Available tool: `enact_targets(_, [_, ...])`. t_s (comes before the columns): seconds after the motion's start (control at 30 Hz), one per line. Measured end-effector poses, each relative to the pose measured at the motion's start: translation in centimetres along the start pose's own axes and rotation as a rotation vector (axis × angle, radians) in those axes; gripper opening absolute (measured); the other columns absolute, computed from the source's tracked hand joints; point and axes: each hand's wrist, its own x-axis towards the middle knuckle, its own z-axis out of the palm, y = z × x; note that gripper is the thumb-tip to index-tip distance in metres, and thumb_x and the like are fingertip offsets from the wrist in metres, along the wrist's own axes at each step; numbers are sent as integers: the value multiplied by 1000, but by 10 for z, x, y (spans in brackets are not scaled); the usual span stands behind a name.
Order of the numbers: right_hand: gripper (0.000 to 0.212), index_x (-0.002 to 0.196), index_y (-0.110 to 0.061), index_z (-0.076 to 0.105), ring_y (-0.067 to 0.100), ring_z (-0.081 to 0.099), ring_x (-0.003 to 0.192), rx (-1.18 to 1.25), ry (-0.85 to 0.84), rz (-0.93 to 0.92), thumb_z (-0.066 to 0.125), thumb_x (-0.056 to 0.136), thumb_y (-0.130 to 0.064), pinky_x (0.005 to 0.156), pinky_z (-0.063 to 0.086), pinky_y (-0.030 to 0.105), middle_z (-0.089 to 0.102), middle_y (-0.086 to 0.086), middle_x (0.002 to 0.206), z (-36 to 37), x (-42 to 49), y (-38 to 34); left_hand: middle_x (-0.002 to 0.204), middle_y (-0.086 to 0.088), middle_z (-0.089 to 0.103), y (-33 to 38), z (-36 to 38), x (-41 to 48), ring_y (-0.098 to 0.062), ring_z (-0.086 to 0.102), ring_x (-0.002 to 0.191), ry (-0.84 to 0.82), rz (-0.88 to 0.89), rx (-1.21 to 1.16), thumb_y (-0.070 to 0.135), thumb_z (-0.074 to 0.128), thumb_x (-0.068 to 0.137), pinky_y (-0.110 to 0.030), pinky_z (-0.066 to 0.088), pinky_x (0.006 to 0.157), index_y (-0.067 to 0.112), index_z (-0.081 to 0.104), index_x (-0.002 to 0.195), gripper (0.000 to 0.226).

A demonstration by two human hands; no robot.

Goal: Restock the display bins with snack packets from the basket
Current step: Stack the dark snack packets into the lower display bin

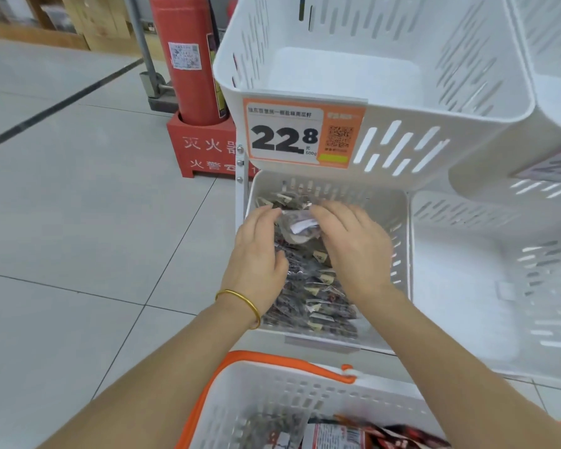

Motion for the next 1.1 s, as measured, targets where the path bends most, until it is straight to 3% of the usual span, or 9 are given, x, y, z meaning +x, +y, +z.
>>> enact_targets(0.23, [30,104,-11,68,27,62,90,-82,137,119,65,77,3,64,50,30,69,4,104,-38,-35,43,159,-4,0,1,16,17,-17,3,145,-205,153,318,0,44,89,-25,3,118,11,8,150,72])
enact_targets(0.33, [38,103,-11,68,24,53,91,-146,82,181,72,70,5,57,45,28,68,5,103,-28,-31,55,158,-7,-8,3,27,30,-19,-7,145,-257,211,513,4,39,90,-31,-3,119,8,-2,150,72])
enact_targets(0.43, [43,100,-13,67,30,58,80,-160,-6,263,77,62,6,45,34,24,66,5,97,-12,-16,54,158,-7,-11,7,38,48,-21,-11,145,-312,258,678,15,35,94,-36,-8,118,8,-8,149,70])
enact_targets(0.5, [45,102,-13,65,33,59,79,-125,-64,323,75,64,8,46,26,24,64,8,94,-2,-6,51,158,-8,-8,6,44,59,-22,-10,145,-333,269,745,26,31,96,-39,-7,118,9,-7,149,68])
enact_targets(0.7, [43,113,-4,58,39,57,89,-95,-184,416,53,74,14,53,27,33,64,16,91,15,3,59,158,-11,1,-26,31,69,-23,-3,146,-365,73,837,47,15,97,-37,-3,119,8,0,150,68])
enact_targets(0.87, [31,126,-10,50,33,59,89,-14,-356,287,46,94,-8,58,35,31,63,13,105,35,29,64,158,-13,4,-22,36,74,-25,0,146,-288,59,802,50,15,97,-37,-3,119,6,4,150,70])
enact_targets(1.0, [26,125,-6,40,36,56,88,136,-561,214,36,101,-13,69,49,41,55,17,110,48,46,70,158,-11,0,-19,48,73,-23,-2,146,-273,145,700,46,19,97,-36,-3,118,8,0,150,67])
enact_targets(1.1, [33,130,-5,40,37,56,86,302,-427,304,41,98,-14,69,49,41,52,19,121,49,34,75,158,-10,-2,-24,54,73,-21,-4,146,-270,129,681,48,14,96,-36,-3,118,11,-4,150,68])
